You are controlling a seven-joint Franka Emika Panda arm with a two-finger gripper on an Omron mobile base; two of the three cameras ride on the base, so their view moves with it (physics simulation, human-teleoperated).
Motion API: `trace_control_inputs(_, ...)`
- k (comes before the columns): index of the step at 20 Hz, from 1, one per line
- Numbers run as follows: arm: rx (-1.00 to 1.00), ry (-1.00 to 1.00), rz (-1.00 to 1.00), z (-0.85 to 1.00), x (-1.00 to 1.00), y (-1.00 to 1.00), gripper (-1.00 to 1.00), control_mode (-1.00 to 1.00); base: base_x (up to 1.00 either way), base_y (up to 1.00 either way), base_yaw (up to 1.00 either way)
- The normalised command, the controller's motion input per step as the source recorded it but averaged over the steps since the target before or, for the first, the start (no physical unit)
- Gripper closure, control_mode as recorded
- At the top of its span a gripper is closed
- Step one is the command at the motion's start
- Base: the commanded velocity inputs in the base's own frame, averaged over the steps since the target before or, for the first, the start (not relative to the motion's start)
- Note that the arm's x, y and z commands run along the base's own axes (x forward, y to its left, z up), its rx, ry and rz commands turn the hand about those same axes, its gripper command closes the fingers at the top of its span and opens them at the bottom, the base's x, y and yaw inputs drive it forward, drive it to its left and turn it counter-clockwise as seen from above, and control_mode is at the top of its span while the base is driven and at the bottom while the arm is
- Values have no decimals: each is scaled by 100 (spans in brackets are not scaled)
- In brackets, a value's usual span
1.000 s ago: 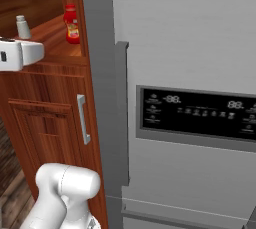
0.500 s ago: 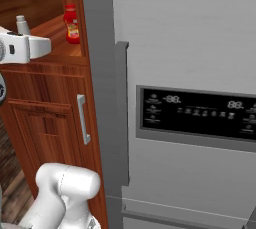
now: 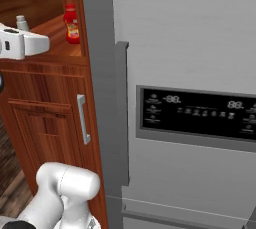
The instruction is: Collect the turmeric, ketchup, and shaker from the cabinet and place them next to the stove.
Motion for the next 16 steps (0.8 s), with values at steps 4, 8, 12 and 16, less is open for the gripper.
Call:
trace_control_inputs(4, 0, 0, -12, 0, 10, 7, -100, -100, 0, 0, 0)
trace_control_inputs(8, 0, 0, -12, 0, 14, 9, -100, -100, 0, 0, 0)
trace_control_inputs(12, 0, 0, -9, 0, 16, 11, -100, -100, 0, 0, 0)
trace_control_inputs(16, 0, 0, -2, 0, 20, 13, -100, -100, 0, 0, 0)
